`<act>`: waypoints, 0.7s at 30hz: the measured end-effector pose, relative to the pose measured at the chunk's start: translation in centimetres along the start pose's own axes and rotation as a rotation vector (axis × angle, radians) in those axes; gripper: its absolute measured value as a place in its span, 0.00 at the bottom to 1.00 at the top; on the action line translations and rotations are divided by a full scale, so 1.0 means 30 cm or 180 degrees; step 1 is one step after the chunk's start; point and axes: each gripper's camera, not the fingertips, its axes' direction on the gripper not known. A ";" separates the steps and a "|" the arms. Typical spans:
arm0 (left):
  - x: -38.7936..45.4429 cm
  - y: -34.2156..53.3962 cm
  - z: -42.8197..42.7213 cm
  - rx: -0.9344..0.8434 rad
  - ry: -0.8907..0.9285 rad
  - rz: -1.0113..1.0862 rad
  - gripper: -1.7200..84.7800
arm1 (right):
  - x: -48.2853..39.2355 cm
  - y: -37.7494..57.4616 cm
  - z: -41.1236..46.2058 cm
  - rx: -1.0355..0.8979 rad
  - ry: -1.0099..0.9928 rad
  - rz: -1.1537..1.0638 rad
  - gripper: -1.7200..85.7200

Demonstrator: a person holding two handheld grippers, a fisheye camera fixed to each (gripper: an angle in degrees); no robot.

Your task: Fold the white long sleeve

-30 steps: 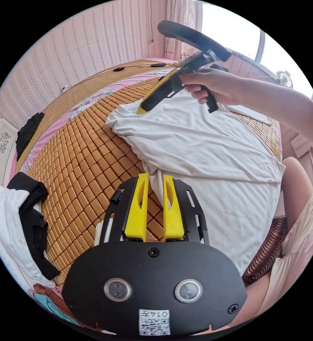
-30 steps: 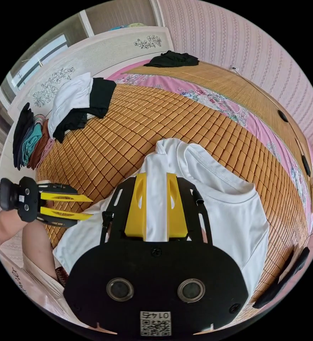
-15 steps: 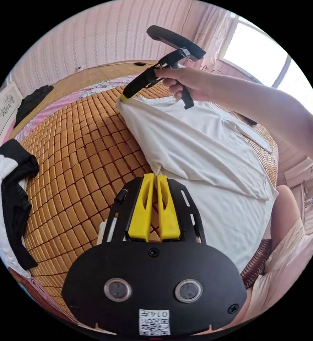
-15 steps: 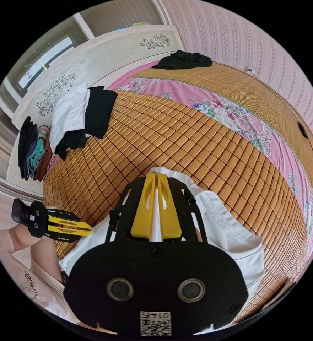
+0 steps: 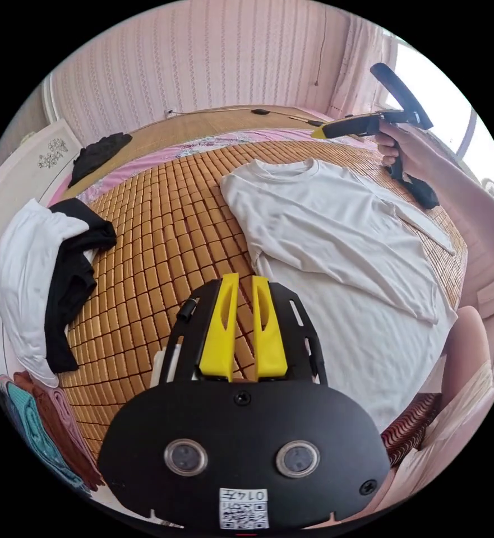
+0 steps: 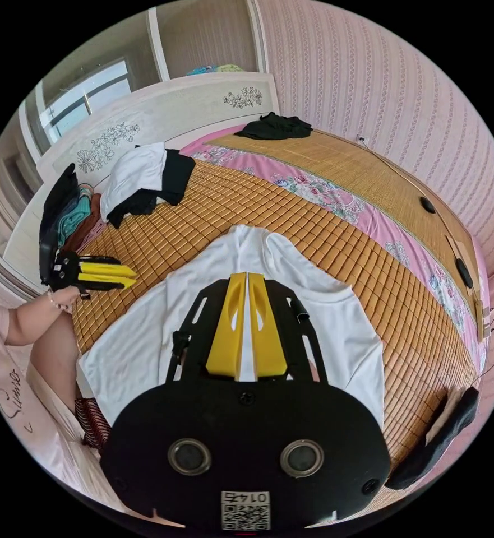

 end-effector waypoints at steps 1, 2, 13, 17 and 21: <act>0.038 0.002 -0.006 0.0018 0.0142 0.0070 0.07 | -0.015 0.082 -0.014 -0.0061 -0.0013 0.0062 0.02; 0.123 0.005 -0.010 0.0068 0.0473 0.0190 0.07 | -0.041 0.241 -0.027 -0.0259 -0.0029 0.0250 0.02; 0.905 -0.059 0.154 -0.0305 0.1357 0.1084 0.08 | -0.097 0.869 -0.083 -0.0539 -0.0177 0.1496 0.03; 1.018 -0.103 0.158 -0.0372 0.1257 0.1176 0.08 | -0.104 0.949 -0.175 -0.0215 -0.0163 0.1528 0.02; 1.098 -0.151 0.195 -0.0433 0.1102 0.1208 0.08 | -0.102 1.019 -0.171 -0.0214 -0.0169 0.1565 0.02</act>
